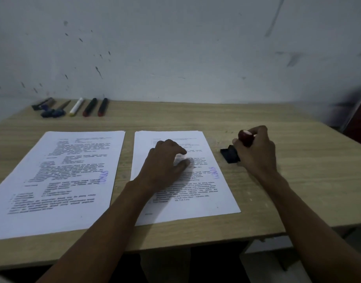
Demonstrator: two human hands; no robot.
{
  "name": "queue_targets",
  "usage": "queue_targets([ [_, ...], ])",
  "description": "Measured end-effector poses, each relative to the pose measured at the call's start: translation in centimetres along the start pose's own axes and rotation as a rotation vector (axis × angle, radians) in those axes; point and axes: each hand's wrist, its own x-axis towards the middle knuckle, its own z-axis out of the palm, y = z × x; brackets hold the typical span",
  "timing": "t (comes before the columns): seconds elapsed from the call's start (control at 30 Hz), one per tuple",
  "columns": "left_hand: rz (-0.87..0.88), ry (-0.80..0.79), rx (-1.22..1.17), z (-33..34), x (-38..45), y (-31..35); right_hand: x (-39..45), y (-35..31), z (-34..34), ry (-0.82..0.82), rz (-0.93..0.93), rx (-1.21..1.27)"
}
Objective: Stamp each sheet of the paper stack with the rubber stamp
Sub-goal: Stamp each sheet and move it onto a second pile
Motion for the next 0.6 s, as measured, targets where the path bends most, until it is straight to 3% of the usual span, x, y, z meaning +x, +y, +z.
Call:
queue_targets([
  [0.4,-0.024,0.070,-0.058,-0.3,-0.6,-0.9,0.2,0.3,2.1,-0.061,-0.113,-0.085],
  [0.6,-0.065,0.117,-0.060,-0.6,-0.7,-0.7,0.1,0.4,2.1,-0.068,-0.072,-0.014],
])
